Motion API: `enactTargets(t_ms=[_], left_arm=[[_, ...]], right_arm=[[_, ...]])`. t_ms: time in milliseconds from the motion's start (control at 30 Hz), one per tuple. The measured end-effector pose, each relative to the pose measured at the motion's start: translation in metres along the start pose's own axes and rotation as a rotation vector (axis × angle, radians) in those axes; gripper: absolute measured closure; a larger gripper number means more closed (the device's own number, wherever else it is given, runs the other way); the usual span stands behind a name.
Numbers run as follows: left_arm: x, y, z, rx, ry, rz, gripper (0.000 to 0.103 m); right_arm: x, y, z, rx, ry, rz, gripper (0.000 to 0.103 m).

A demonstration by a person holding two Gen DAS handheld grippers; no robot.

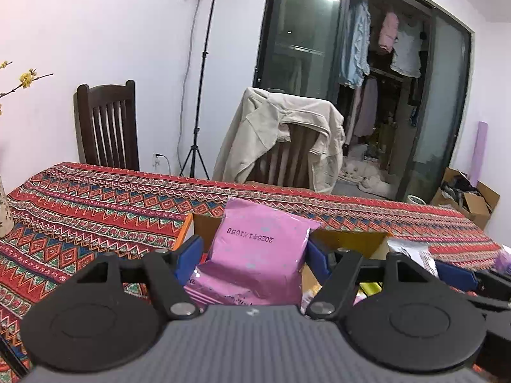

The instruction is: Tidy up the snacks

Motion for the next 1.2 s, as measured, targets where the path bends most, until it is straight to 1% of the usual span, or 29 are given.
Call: enactTargets(t_ms=[100,167,233,300,367,400,433,567,600,633,667,700,733,767,800,867,1033,1200], left_arm=[[0.006,0.017,-0.001,-0.012,-0.007,-0.006,0.032],[0.013,0.025,-0.002,-0.034,0.011,0.008,0.032],[0.022,0.031,-0.004,-0.04,0.01,0.014,0.032],[0.031,0.041,-0.005,-0.041,0.027,-0.014,0.032],[0.036,0.045,-0.007,-0.044,0.025,-0.022,0.033],[0.037,0.046,-0.008,-0.043,0.029,-0.021,0.043],[0.038,0.046,-0.009,-0.041,0.033,-0.019,0.043],[0.037,0.044,-0.008,-0.03,0.028,-0.006,0.043],[0.035,0.041,-0.007,-0.028,0.03,0.004,0.04],[0.034,0.039,-0.007,-0.024,0.03,0.011,0.035],[0.033,0.038,-0.007,-0.023,0.025,0.018,0.019],[0.031,0.035,-0.008,-0.027,0.013,0.03,0.007],[0.029,0.031,-0.009,-0.032,0.007,0.045,0.003],[0.026,0.029,-0.01,-0.034,0.006,0.059,0.0],[0.025,0.027,-0.01,-0.032,0.004,0.066,0.0],[0.021,0.026,-0.01,-0.021,-0.011,0.067,0.0],[0.019,0.025,-0.012,-0.044,-0.016,0.068,0.0],[0.013,0.015,-0.009,-0.028,-0.017,0.071,0.0]], right_arm=[[0.005,0.014,0.003,0.012,0.003,0.001,0.057],[0.012,0.02,0.006,0.012,0.006,0.008,0.057],[0.02,0.025,0.008,0.009,0.007,0.022,0.057],[0.027,0.03,0.01,0.016,-0.01,0.025,0.057],[0.031,0.033,0.013,0.018,-0.008,0.017,0.057],[0.033,0.034,0.014,0.016,-0.004,0.013,0.057],[0.032,0.037,0.014,0.017,-0.005,0.009,0.057],[0.039,0.04,0.014,0.016,-0.01,-0.008,0.056],[0.04,0.041,0.014,0.014,-0.011,-0.011,0.056],[0.042,0.041,0.014,0.009,-0.011,-0.015,0.053],[0.043,0.041,0.014,0.007,-0.009,-0.021,0.048],[0.044,0.041,0.015,-0.002,0.001,-0.028,0.042],[0.045,0.041,0.015,-0.009,0.015,-0.033,0.024],[0.044,0.041,0.016,-0.014,0.026,-0.034,0.013],[0.044,0.041,0.017,-0.017,0.031,-0.031,0.011],[0.044,0.04,0.018,-0.019,0.04,-0.033,0.0],[0.044,0.041,0.021,-0.011,0.054,-0.032,0.0],[0.039,0.034,0.021,-0.007,0.058,-0.014,0.0]])
Point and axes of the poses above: each gripper's, at about its wrist camera, not at the fingertips, and y roughly the way its jaws point, z to its right, x to its underside, the point moved 7 cm from there along y, roughly the way its jaws point, and after that the axes turned 10 degrees about z, right-handed, at the moved point
